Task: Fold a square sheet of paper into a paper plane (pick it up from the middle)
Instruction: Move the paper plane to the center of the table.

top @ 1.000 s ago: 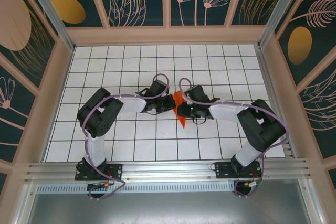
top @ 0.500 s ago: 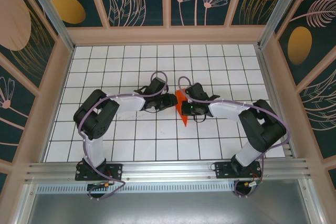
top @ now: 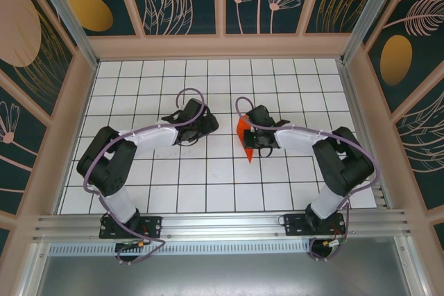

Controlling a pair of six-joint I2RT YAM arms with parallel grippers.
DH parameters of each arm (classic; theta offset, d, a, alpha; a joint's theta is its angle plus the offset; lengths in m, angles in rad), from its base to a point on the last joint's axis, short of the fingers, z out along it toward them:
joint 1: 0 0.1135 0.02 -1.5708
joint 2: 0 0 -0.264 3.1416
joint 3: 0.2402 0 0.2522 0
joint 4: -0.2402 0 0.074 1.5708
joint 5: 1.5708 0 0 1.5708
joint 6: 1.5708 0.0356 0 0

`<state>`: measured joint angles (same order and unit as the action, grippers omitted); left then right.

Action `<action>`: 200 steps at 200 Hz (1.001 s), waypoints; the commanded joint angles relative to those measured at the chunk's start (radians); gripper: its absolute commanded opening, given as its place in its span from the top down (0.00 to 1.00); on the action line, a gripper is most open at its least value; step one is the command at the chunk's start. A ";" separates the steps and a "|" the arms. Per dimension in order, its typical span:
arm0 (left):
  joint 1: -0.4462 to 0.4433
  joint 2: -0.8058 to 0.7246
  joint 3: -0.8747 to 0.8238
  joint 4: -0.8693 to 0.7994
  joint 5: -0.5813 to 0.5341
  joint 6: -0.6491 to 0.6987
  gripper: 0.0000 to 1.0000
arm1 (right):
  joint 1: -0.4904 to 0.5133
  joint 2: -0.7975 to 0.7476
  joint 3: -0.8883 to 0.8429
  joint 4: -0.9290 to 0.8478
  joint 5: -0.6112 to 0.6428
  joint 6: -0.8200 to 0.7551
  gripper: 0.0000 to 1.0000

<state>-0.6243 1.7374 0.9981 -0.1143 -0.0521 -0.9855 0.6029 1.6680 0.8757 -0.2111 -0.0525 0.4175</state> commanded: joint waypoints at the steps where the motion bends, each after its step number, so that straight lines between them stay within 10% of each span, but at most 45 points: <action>1: 0.000 -0.018 -0.013 -0.049 -0.069 -0.014 0.20 | 0.003 0.029 0.032 -0.030 0.024 0.004 0.81; 64: 0.000 -0.073 -0.020 -0.088 -0.145 -0.026 0.02 | 0.039 0.079 0.047 -0.049 0.077 0.042 0.80; 200: 0.005 -0.108 -0.071 -0.122 -0.206 -0.025 0.01 | 0.091 0.165 0.281 -0.180 0.312 0.035 0.93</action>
<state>-0.6243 1.6619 0.9409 -0.2035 -0.2276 -1.0073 0.7036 1.8072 1.0580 -0.3340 0.2062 0.4866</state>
